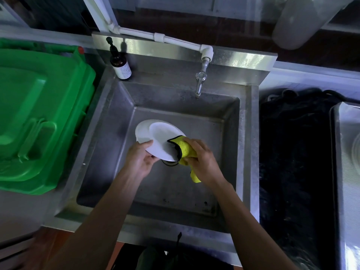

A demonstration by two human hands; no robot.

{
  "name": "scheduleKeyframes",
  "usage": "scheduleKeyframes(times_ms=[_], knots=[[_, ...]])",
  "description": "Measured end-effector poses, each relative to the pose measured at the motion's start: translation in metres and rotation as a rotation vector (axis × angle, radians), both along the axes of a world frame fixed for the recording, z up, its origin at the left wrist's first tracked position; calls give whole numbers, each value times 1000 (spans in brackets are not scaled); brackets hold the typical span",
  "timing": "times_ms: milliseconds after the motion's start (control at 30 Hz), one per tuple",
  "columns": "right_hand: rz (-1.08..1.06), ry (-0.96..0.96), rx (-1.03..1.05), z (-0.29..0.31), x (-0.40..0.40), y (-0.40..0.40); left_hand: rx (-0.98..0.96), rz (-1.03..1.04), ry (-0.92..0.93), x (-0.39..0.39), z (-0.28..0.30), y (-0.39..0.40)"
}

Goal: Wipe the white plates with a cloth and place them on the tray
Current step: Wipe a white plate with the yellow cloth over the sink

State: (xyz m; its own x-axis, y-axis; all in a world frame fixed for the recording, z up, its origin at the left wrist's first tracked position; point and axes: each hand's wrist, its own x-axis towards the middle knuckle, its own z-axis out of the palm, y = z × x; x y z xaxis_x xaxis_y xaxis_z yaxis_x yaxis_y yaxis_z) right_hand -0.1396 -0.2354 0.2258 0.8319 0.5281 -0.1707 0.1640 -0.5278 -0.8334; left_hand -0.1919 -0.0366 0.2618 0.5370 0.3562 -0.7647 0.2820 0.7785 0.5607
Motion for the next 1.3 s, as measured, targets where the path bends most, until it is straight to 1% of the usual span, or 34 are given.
scheduleKeyframes(times_ms=[167,300,500,600,733,900,1033,1167,1300], knots=[[-95,99,107,17,4,17,51,-54,-3,-7,-4,-2],[-88,145,83,29,7,31,74,-109,7,-10,-4,-4],[15,-19,-23,22,-3,38,88,-126,-48,-12,-3,-6],[21,-109,-111,14,-12,41,57,-108,-80,-12,0,-8],[-17,-121,-116,8,-27,46,49,-97,-87,-7,2,-12],[-10,-190,-126,7,-50,50,63,-65,-63,-4,4,-14],[-15,-205,-145,6,-56,48,51,-44,-68,-6,1,-14],[-52,-197,-150,4,-52,46,5,-64,-141,-10,0,-13],[-114,-125,-152,-2,-35,38,-20,-62,-211,-15,-4,-8]])
